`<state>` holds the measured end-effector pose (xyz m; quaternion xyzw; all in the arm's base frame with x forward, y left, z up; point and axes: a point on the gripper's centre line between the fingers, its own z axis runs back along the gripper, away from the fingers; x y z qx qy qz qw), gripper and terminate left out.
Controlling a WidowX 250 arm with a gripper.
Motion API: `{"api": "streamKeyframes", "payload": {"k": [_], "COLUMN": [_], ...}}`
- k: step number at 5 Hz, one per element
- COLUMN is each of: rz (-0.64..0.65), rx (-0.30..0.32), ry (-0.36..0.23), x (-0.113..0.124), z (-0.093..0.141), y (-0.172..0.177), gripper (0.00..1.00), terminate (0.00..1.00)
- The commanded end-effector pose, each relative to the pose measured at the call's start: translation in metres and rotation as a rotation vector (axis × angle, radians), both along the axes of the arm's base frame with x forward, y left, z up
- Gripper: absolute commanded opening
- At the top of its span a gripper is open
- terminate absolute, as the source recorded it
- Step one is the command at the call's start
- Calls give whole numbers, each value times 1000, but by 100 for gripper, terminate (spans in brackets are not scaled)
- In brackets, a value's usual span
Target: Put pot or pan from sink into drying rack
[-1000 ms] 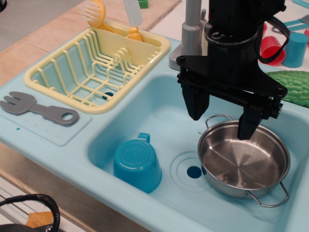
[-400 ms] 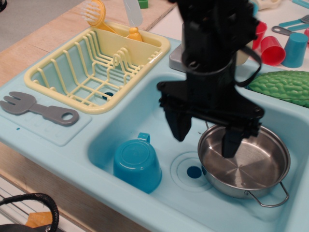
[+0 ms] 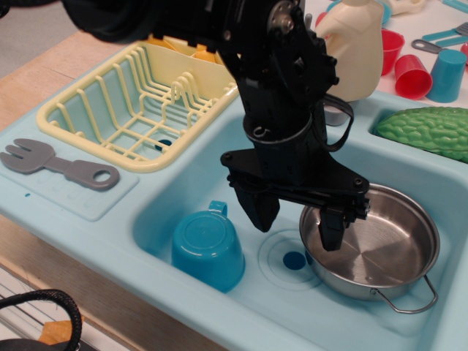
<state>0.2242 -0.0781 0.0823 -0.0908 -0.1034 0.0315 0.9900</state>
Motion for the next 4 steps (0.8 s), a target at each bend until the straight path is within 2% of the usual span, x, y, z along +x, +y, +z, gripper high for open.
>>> {"api": "streamKeyframes", "payload": {"k": [1,2,4], "rz": [-23,-22,-11], "rx": [-20,-41,-31], "ry": [10,32,38], "x": [13,19,17], "z": [-5,-17,-13], "y": [0,-1,-2], "gripper": [100,0,0], "terminate": [0,0,0]}}
